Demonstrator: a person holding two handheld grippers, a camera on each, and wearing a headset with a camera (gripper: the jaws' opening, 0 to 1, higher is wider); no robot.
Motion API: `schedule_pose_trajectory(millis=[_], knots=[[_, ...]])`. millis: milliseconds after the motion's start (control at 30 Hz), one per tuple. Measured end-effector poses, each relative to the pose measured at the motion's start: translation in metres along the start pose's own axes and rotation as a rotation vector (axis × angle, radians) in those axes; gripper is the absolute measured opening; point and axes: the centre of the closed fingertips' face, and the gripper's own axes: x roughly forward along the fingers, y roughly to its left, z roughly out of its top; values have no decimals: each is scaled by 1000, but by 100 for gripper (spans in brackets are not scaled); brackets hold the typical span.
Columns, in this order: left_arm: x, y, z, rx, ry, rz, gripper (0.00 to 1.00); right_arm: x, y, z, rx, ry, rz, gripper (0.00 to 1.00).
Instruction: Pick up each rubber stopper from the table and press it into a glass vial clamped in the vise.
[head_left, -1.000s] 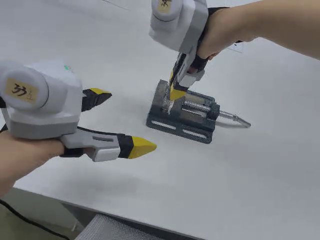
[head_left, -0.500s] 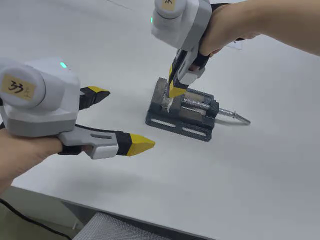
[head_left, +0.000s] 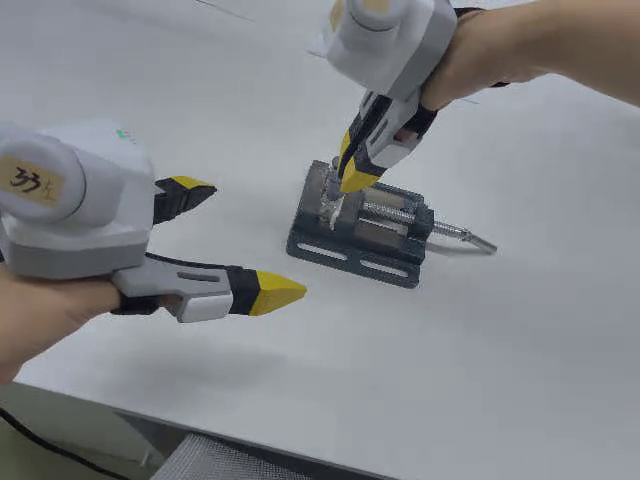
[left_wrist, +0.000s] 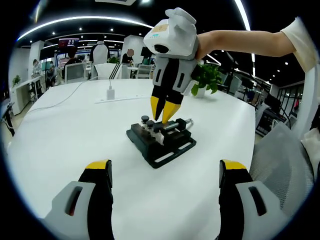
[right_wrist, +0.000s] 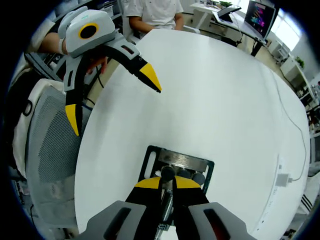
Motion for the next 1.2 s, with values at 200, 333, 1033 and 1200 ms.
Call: schedule_pose_trajectory(millis=[200, 333, 1033, 1200], knots=[[3, -3, -1, 4, 8, -11, 87, 1, -1, -1, 10, -25, -3, 0], [4, -4, 0, 4, 7, -15, 87, 2, -3, -1, 23, -26, -1, 0], [7, -4, -10, -26, 4, -18, 87, 7, 7, 0, 85, 24, -4, 0], [6, 0, -9, -33, -2, -14, 87, 8, 7, 0, 98, 58, 13, 0]])
